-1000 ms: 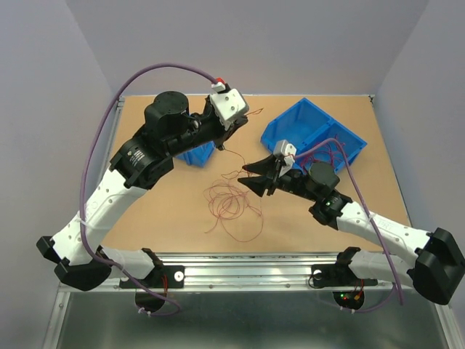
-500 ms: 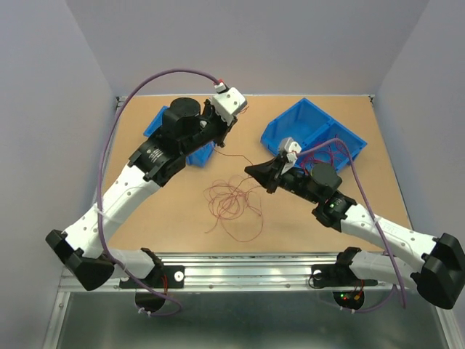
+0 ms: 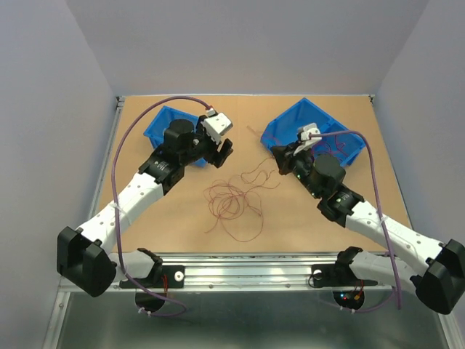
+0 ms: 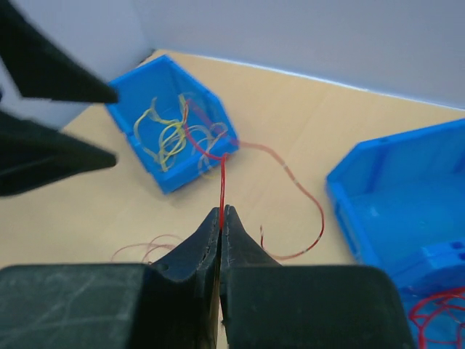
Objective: Untangle the cables
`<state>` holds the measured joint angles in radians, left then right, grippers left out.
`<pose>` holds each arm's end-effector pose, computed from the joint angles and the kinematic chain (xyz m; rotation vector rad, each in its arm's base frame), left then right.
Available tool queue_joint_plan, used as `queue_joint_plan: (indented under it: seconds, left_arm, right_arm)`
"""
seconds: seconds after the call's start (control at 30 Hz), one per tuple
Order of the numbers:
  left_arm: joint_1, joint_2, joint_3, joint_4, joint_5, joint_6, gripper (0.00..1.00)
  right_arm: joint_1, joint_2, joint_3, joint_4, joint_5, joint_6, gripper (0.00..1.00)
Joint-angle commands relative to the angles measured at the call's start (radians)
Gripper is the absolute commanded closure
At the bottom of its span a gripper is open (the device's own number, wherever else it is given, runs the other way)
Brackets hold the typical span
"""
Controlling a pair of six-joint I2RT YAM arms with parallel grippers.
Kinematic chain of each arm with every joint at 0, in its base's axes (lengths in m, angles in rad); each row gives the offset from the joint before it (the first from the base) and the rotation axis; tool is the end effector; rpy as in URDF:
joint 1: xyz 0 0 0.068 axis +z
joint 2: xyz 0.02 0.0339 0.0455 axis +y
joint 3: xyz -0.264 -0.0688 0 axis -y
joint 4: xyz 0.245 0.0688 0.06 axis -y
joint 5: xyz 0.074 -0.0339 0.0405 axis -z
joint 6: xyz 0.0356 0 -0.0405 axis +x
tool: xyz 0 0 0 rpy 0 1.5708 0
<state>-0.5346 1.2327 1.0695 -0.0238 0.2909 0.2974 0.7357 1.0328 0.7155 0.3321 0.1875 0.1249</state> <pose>0.2445 -0.1566 0.3619 0.9048 1.5205 -0.4277 0.1862 0.1596 0.3224 -0.3300 1.5461 0.5318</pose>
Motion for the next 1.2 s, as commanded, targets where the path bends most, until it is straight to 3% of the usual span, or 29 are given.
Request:
queue_joint_plan:
  seconds: [0.0,0.37,0.77,1.17]
  left_arm:
    - [0.002,-0.041,-0.055,0.174,0.042,-0.007,0.23]
    - [0.004,-0.058,-0.226,0.386,0.001,-0.047,0.25]
    - [0.004,-0.056,-0.243,0.406,0.005,-0.047,0.27]
    - [0.004,-0.061,-0.246,0.407,0.008,-0.047,0.27]
  right_arm:
    - [-0.114,-0.042,0.079,-0.013,0.032,0.059,1.0]
    - [-0.277,-0.1,0.05,-0.048,0.101,0.153,0.99]
    - [-0.372,-0.139,0.016,-0.085,0.302,0.219,0.99]
    - [-0.481,-0.031,0.03,-0.212,0.417,0.353,0.99]
